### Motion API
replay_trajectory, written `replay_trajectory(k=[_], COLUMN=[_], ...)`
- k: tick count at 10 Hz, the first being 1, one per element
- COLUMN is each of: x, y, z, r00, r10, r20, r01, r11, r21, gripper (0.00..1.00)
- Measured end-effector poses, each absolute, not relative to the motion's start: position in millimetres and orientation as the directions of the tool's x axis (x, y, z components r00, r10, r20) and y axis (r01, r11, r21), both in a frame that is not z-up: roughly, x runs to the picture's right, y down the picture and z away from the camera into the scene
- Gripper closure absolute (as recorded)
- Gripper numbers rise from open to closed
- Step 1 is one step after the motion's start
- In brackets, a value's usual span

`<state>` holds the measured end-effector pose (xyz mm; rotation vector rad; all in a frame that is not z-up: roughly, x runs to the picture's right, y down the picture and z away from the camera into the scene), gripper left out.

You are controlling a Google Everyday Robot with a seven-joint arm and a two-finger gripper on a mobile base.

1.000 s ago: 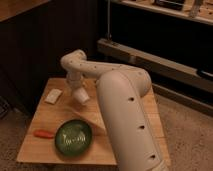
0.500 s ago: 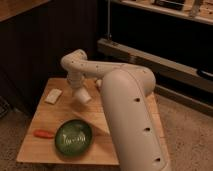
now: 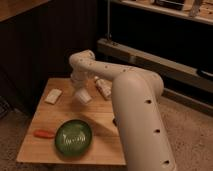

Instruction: Place the ceramic cup in the ceramic bowl

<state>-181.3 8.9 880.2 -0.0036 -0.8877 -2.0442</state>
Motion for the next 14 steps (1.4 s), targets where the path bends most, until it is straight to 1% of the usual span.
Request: replay_trajectory(k=[4,8,11,14], x=[-179.5,-162.8,-168.1,-180.2], y=[9.6,20.6,37.7,54.6], z=[867.9,848.2,821.8,795.8], r00=[-0.628,-0.628,-0.627,-0.666], r10=[-0.715,-0.703,-0.703,-0.689], r20=[0.306,0.333,0.336,0.285], r01=[0.704,0.68,0.645,0.565], r11=[-0.356,-0.288,-0.226,-0.217], r21=[0.614,0.674,0.73,0.796], gripper=[1.0,1.0,1.0,1.0])
